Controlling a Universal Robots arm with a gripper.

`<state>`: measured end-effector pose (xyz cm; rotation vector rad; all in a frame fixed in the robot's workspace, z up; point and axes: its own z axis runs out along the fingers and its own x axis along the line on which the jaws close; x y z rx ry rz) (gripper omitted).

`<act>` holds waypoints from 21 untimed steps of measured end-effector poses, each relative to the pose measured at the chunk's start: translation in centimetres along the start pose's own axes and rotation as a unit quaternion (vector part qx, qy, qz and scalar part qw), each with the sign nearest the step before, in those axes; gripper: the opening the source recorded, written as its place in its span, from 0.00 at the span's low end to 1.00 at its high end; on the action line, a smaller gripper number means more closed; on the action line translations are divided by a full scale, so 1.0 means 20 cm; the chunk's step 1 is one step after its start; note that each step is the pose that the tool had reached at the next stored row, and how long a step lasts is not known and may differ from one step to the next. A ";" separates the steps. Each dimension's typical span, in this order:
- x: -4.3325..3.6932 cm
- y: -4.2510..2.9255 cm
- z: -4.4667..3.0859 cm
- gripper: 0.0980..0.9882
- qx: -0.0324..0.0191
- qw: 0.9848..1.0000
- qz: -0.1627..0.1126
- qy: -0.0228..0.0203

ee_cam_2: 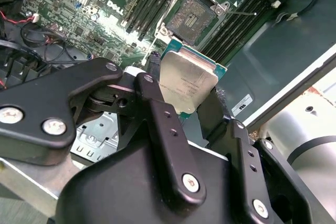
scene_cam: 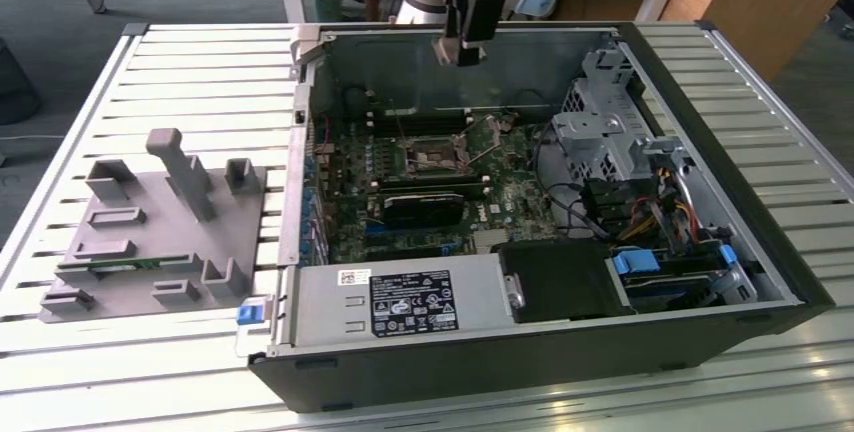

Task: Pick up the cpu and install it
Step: 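Place the cpu into insertion slot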

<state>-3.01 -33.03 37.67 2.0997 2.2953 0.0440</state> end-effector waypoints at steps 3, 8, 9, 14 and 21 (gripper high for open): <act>0.000 -0.001 0.019 0.49 0.001 1.000 0.000 0.000; 0.000 -0.002 0.057 0.49 0.003 1.000 0.000 0.000; 0.000 -0.003 0.064 0.49 0.003 1.000 0.000 0.000; 0.001 -0.006 0.103 0.49 0.004 1.000 0.000 0.000; 0.001 -0.017 0.165 0.49 0.008 1.000 0.002 0.001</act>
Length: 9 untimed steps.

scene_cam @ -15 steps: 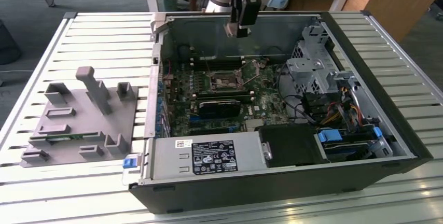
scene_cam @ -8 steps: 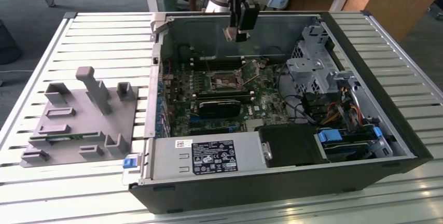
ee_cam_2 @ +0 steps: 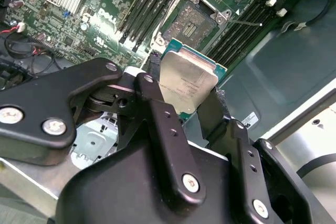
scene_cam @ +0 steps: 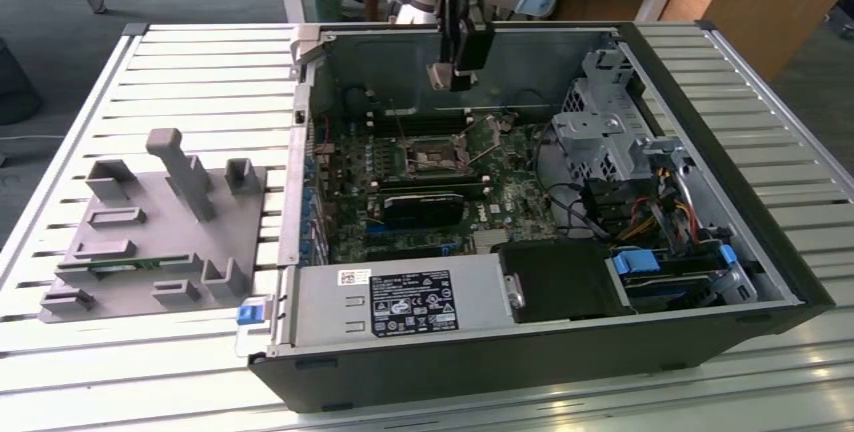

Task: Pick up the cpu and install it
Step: 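Place the cpu into insertion slot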

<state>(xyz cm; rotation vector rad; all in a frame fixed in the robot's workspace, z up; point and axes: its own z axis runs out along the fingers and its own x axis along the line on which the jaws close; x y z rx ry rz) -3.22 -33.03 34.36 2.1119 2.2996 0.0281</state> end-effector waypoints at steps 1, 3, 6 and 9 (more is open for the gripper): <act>0.000 0.000 0.005 0.49 0.000 1.000 0.003 0.000; 0.000 0.000 0.009 0.49 0.000 1.000 0.005 0.000; 0.000 -0.001 0.010 0.49 0.000 1.000 0.005 0.000; 0.000 -0.001 0.011 0.49 0.000 1.000 0.006 0.000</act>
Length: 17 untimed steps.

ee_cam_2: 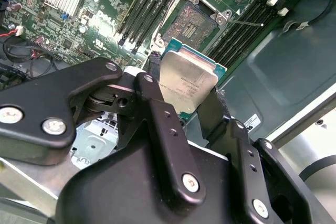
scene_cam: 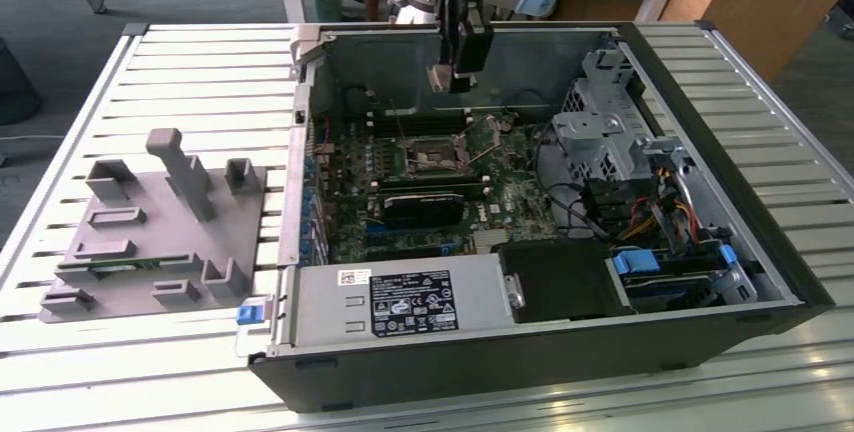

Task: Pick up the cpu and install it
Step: 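Place the cpu into insertion slot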

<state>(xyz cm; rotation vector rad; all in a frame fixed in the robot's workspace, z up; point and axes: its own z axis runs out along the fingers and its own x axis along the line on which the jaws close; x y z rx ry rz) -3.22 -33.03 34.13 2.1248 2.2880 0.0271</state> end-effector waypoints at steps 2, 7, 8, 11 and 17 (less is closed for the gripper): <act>0.000 0.000 0.001 0.49 0.000 1.000 0.000 0.000; 0.000 0.000 0.006 0.49 0.000 1.000 0.000 0.000; 0.000 0.000 0.009 0.49 0.000 1.000 0.000 0.000; 0.003 0.000 0.024 0.49 0.000 1.000 0.004 0.000; 0.008 -0.001 0.063 0.49 0.000 1.000 0.014 0.000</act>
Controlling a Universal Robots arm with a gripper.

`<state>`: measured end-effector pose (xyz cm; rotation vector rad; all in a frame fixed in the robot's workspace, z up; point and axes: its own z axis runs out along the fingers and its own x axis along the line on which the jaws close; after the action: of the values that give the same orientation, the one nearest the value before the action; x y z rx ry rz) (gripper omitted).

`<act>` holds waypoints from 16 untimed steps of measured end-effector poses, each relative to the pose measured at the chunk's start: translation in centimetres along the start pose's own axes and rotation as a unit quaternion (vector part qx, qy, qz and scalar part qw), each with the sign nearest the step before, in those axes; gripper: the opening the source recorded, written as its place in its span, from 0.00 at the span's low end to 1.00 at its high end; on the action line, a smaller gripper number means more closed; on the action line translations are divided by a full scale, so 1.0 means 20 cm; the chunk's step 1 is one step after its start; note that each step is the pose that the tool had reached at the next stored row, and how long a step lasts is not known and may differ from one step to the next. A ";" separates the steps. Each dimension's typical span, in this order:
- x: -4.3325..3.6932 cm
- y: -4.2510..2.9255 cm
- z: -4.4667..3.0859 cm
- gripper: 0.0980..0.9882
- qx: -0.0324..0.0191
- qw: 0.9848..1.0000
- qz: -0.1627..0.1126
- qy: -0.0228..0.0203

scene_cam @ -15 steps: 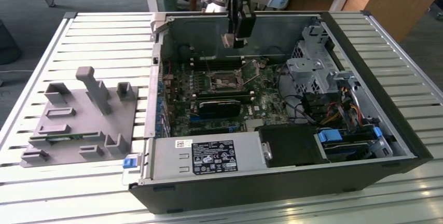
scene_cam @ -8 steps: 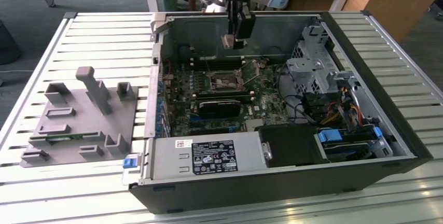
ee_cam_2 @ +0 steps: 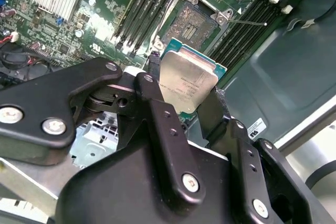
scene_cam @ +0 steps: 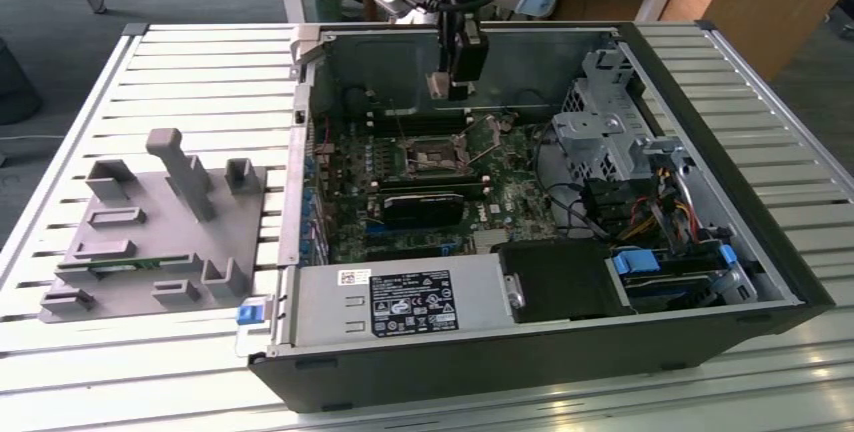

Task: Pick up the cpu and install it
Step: 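Place the cpu into insertion slot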

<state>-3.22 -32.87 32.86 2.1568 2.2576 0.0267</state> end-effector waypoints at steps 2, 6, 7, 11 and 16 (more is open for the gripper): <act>0.000 0.000 0.015 0.49 0.000 1.000 0.000 0.000; 0.000 -0.001 0.041 0.49 0.000 1.000 0.000 0.000; 0.000 -0.001 0.046 0.49 0.000 1.000 0.000 0.000; 0.001 -0.002 0.062 0.49 0.000 1.000 0.000 0.000; 0.001 -0.002 0.074 0.49 0.000 1.000 0.000 0.000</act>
<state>-3.22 -32.86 31.39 2.1569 2.2575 0.0267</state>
